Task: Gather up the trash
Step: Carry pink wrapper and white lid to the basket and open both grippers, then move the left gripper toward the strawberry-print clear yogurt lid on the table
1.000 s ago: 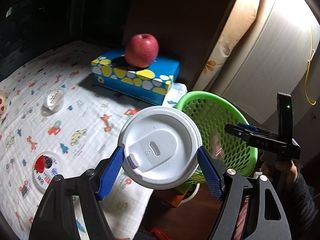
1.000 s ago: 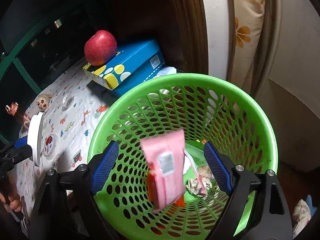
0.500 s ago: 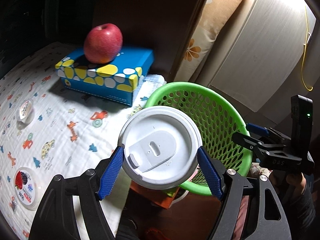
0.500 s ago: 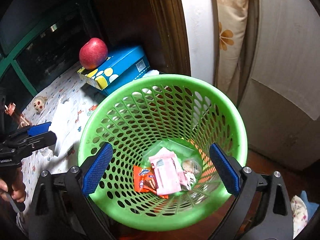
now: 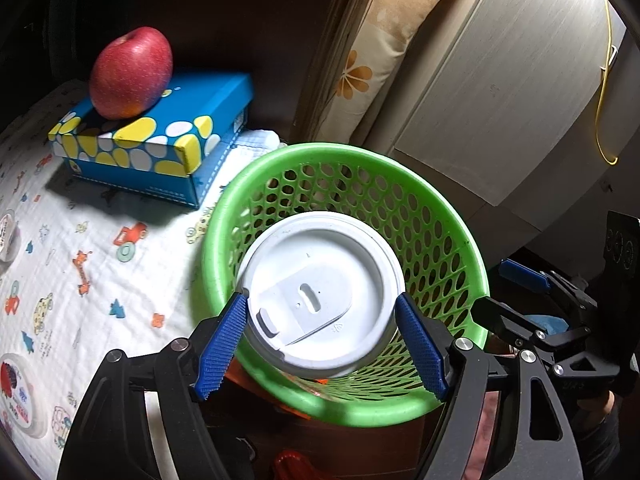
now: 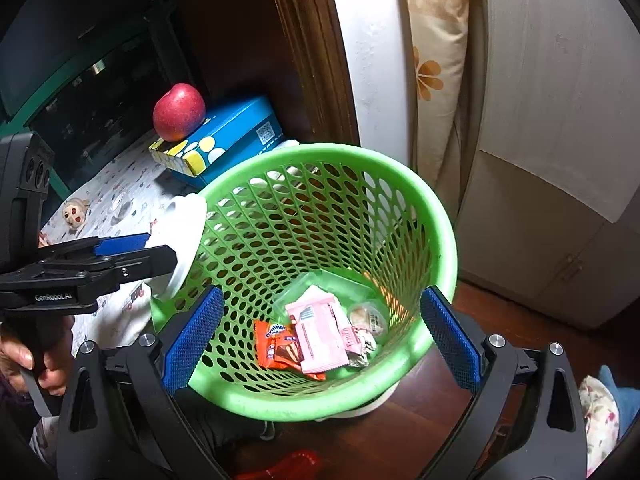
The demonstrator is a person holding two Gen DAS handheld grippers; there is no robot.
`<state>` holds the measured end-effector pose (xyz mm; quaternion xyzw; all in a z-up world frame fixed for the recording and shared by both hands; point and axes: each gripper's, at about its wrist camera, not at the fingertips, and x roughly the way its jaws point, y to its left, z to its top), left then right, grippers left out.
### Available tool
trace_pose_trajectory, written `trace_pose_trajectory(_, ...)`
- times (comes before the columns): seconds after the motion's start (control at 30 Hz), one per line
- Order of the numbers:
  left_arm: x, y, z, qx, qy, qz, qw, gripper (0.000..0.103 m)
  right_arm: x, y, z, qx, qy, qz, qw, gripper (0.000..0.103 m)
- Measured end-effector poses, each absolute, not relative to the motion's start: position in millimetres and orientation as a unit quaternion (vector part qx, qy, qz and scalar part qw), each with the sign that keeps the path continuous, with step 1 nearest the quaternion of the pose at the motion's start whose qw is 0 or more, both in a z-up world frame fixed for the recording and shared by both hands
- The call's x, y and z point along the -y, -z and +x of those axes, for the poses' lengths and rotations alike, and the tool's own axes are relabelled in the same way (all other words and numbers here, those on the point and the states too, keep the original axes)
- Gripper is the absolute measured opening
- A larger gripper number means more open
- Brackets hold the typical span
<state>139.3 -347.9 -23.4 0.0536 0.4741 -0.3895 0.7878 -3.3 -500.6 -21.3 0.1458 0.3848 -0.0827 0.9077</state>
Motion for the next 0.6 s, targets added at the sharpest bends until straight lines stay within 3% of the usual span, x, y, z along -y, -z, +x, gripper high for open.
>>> trace_pose_trajectory(0.07, 350.4, 24.9, 138.1, -0.475, 0.391, 0.051, 0.787, 0.085, 501.7, 20.3, -5.6, -0.383, 0.082, 0.150, 0.908, 0.098)
trace_pose_trajectory(0.6, 267.2, 17.2, 141.7, -0.462, 0.313, 0.032, 0.829, 0.086, 467.1, 13.0, 12.2, -0.377, 0.040, 0.137, 0.915, 0.098)
